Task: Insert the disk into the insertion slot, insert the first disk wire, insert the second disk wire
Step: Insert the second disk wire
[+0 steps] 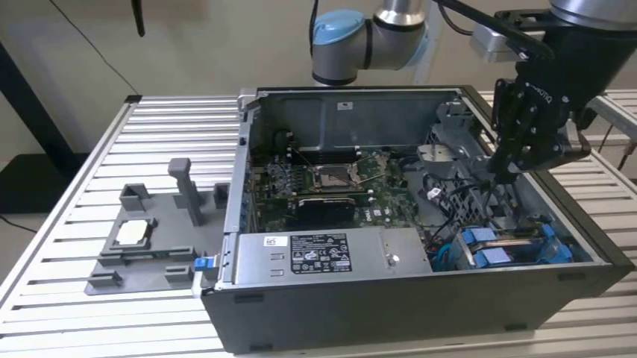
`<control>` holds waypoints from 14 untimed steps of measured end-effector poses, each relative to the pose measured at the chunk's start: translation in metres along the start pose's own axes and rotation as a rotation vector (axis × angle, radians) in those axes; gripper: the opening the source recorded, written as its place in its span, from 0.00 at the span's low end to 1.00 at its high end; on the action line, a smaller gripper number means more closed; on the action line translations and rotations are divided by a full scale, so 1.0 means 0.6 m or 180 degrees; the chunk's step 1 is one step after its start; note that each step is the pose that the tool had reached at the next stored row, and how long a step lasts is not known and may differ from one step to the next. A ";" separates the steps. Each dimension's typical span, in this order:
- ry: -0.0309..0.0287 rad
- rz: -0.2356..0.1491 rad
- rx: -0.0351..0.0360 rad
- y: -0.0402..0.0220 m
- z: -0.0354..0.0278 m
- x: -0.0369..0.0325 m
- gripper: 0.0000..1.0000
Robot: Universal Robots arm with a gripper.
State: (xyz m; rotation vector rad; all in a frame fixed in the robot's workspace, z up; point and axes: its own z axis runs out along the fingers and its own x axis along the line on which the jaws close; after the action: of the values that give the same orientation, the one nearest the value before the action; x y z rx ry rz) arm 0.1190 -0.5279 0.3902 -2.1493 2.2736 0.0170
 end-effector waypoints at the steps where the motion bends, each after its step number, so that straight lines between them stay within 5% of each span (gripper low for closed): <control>1: 0.0020 -0.0008 0.0011 0.001 0.000 -0.002 0.27; 11: 0.0216 -0.0061 0.0144 0.017 0.003 -0.018 0.27; 14: 0.0226 -0.0068 0.0187 0.025 0.005 -0.019 0.27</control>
State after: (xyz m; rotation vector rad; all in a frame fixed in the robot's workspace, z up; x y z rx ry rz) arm 0.1045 -0.5155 0.3874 -2.1788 2.2573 -0.1264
